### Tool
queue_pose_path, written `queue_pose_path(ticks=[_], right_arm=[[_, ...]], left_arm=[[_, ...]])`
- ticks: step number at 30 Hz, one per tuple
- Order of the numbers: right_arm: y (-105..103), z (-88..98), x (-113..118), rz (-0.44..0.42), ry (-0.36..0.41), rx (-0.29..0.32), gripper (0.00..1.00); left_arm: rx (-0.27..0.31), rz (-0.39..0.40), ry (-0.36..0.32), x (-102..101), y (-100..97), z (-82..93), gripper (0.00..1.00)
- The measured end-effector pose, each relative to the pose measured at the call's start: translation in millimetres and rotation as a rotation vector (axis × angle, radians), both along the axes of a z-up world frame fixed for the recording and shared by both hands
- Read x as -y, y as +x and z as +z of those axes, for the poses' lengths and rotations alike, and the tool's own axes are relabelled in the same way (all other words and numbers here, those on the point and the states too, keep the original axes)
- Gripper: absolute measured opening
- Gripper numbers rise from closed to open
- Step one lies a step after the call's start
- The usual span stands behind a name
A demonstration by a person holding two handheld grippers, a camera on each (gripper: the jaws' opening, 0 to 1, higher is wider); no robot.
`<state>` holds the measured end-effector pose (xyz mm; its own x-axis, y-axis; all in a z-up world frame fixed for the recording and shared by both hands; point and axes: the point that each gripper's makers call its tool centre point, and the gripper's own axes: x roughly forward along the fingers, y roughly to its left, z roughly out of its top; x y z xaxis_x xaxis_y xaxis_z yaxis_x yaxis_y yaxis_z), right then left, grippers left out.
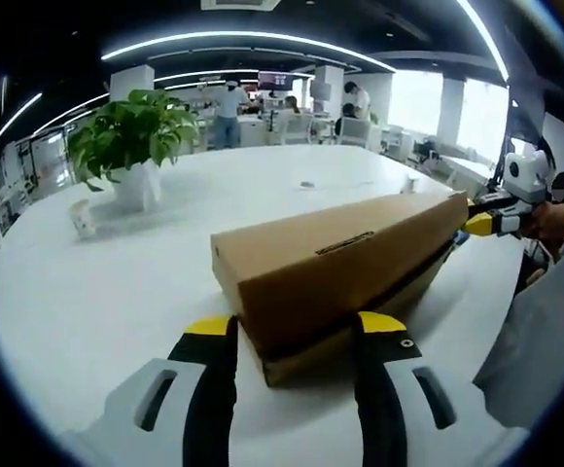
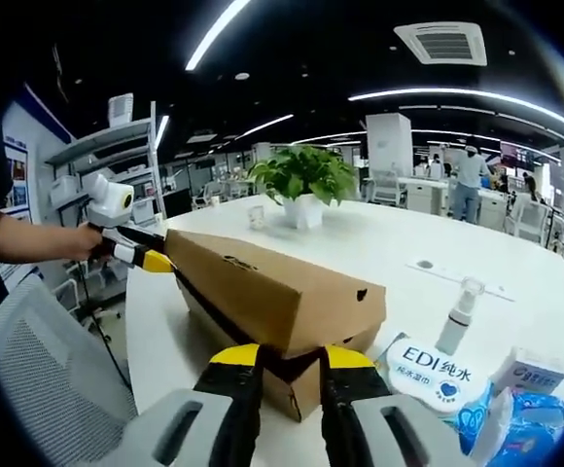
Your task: Operate the shoe box by opening the lid, removing the specified soft item, and placing it in the target area until the item is outside and the box remains undamaged.
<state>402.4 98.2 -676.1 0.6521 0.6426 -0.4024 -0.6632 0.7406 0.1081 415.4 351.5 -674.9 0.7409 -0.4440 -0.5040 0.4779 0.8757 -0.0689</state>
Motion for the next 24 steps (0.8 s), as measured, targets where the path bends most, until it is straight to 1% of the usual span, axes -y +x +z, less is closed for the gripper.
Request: queue_pose_path(ticks=[4, 11, 13, 14, 18, 21, 24], right_arm=[[-1.3, 1.7, -1.1, 0.002, 0.012, -0.012, 0.20], [-4.2, -0.3, -3.9, 0.013, 0.016, -0.030, 0.22], [-4.5, -2.6, -4.6, 0.018, 0.006, -0.034, 0.23], [-4.7, -6.1, -4.8, 0.025, -0.011, -0.035, 0.23], [-5.8, -11.3, -6.0, 0.029, -0.028, -0.043, 0.24], [-7.1, -16.6, -6.7, 0.032, -0.055, -0.045, 0.24], [-8.0, -21.2, -7.6, 0.038, -0.072, -0.046, 0.24]], left_arm=[[0.013, 0.012, -0.021, -1.9, -1.5, 6.2, 0.47], [0.005, 0.004, -0.012, -0.6, -3.1, 2.4, 0.47], [0.002, -0.004, -0.004, -0.1, -4.3, -0.1, 0.48], [-0.001, -0.008, -0.001, 0.0, -4.7, -1.2, 0.48], [-0.011, -0.022, 0.027, 0.1, -5.2, -6.6, 0.48], [-0.018, -0.030, 0.052, 0.0, -4.6, -10.9, 0.48], [-0.027, -0.026, 0.056, -0.5, -3.8, -14.0, 0.48]])
